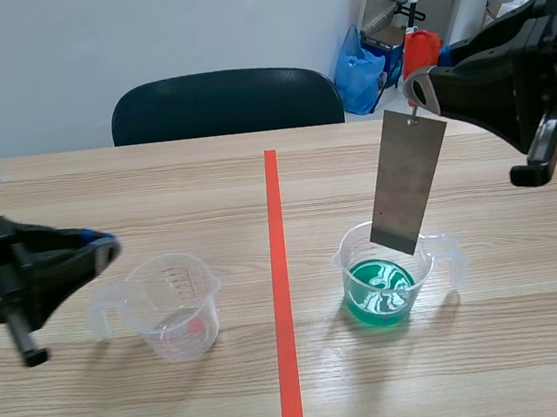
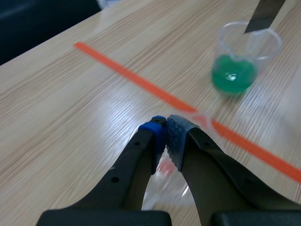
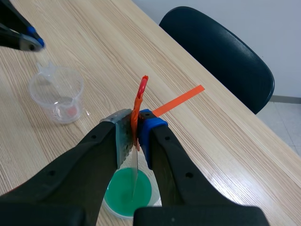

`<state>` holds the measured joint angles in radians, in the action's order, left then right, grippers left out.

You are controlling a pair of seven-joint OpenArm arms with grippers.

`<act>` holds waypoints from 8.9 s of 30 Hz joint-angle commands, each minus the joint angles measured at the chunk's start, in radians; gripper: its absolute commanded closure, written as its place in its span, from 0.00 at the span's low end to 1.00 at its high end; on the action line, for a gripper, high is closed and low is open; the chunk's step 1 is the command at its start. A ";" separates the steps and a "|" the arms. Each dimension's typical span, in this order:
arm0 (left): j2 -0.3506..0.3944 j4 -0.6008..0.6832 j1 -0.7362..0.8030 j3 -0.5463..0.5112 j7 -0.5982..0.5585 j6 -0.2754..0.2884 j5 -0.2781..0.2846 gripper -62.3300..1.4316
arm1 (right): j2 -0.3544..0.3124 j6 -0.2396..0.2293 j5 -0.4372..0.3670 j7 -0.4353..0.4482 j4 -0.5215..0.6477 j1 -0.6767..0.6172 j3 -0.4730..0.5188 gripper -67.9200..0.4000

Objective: Do the redox reaction experiment

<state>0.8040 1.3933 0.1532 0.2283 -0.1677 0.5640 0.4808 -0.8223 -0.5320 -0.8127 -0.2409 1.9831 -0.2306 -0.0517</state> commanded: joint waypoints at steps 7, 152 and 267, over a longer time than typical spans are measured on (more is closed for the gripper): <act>0.066 0.029 0.473 -0.381 -0.162 0.064 0.049 0.93 | -0.003 0.007 -0.010 0.015 0.006 0.014 0.008 0.99; -0.243 0.028 1.164 -0.728 -0.782 -0.109 -0.238 0.00 | -0.003 0.007 -0.003 0.023 0.006 0.014 0.007 0.99; -0.243 0.028 1.164 -0.728 -0.782 -0.109 -0.239 0.00 | 0.202 -0.041 0.364 0.281 -0.354 0.097 -0.196 0.99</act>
<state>0.5678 1.4117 1.3155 -0.5007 -0.9329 0.4526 0.2333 -0.6094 -0.5735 -0.4412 0.0338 1.6211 -0.1471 -0.2508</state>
